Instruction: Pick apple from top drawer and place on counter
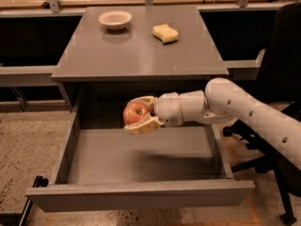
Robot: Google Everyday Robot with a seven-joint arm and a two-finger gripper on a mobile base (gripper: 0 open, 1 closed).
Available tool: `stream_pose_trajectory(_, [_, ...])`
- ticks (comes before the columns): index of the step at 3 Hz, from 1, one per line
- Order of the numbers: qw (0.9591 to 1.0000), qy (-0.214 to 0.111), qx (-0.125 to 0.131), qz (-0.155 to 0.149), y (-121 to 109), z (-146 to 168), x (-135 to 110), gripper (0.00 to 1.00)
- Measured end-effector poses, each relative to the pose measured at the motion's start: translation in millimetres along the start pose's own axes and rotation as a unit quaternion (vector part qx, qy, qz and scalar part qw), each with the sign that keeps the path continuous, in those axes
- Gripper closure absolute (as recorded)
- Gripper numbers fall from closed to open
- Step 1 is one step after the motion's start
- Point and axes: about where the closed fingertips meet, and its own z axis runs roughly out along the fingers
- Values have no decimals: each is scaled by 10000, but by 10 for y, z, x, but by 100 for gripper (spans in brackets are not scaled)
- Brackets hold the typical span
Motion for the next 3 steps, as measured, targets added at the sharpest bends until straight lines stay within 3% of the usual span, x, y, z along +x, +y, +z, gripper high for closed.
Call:
stream_pose_trajectory(1, [9991, 199, -143, -350, -251, -406, -527, 100])
stream_pose_trajectory(2, [9982, 141, -66, -578, -417, -651, -806, 100])
stream_pose_trajectory(3, [9982, 137, -64, -581, -418, -648, -810, 100])
